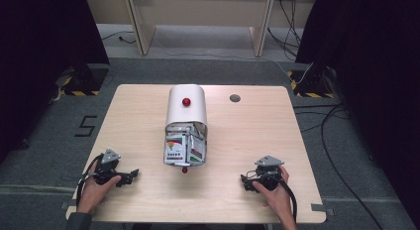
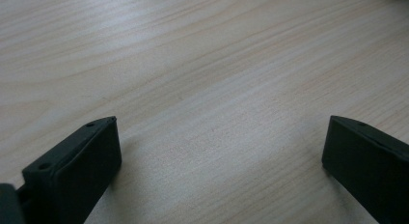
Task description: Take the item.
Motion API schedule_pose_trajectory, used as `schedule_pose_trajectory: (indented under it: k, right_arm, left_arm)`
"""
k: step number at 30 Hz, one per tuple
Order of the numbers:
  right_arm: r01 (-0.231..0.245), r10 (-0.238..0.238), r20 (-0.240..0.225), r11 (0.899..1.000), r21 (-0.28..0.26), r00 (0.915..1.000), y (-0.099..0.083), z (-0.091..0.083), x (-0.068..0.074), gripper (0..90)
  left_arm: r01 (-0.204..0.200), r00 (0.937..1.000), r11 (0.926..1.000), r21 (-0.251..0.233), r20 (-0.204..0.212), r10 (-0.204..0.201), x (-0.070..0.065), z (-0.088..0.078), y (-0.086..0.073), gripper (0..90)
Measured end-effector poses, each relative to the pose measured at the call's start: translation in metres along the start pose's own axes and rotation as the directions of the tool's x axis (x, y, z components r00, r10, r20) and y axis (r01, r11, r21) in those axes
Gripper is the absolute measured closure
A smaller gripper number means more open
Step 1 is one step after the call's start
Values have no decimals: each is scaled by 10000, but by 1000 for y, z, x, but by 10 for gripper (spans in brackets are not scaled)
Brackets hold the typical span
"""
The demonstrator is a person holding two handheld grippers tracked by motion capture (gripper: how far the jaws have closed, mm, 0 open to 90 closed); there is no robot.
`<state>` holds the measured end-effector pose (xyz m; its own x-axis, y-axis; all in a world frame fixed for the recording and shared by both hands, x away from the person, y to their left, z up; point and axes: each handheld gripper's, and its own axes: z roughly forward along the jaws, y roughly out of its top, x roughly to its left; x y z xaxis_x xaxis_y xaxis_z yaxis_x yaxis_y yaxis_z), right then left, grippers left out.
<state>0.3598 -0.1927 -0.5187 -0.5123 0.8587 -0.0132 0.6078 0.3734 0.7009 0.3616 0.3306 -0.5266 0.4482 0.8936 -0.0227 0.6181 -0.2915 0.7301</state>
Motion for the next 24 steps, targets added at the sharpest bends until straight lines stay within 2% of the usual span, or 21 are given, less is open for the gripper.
schedule_pose_trajectory:
  k: [7,8,9,11,13,14,19,24]
  right_arm:
    - [75,-75,-19,10000,-47,10000,0,0,0,32]
    - [50,-50,-38,9998,-170,10000,0,-1,1,113]
    - [50,-50,-38,9998,-170,10000,0,-1,1,113]
    - [144,-145,-37,9992,-365,9999,1,-3,1,197]
    - [98,-94,111,9991,-410,9999,2,-5,2,140]
    - [76,-75,29,9982,-594,10000,3,-7,3,180]
    - [24,-26,-18,9965,-834,10000,6,-13,6,155]
    - [184,-191,-50,9917,-1273,9998,14,-24,13,162]
  left_arm:
    - [3,10000,10000,-1,1,-3,0,0,0,0]
    - [-1,10000,10000,1,-5,1,0,0,0,0]
    - [-1,10000,10000,1,-5,1,0,0,0,0]
    - [4,10000,10000,-2,-1,-4,0,0,0,0]
    - [10,10000,10000,-2,1,-10,0,0,0,0]
    - [1,10000,10000,-2,1,-1,0,0,0,0]
    - [-15,10000,10000,8,-3,15,0,0,0,0]
    - [-2,10000,10000,2,-5,2,0,0,0,0]
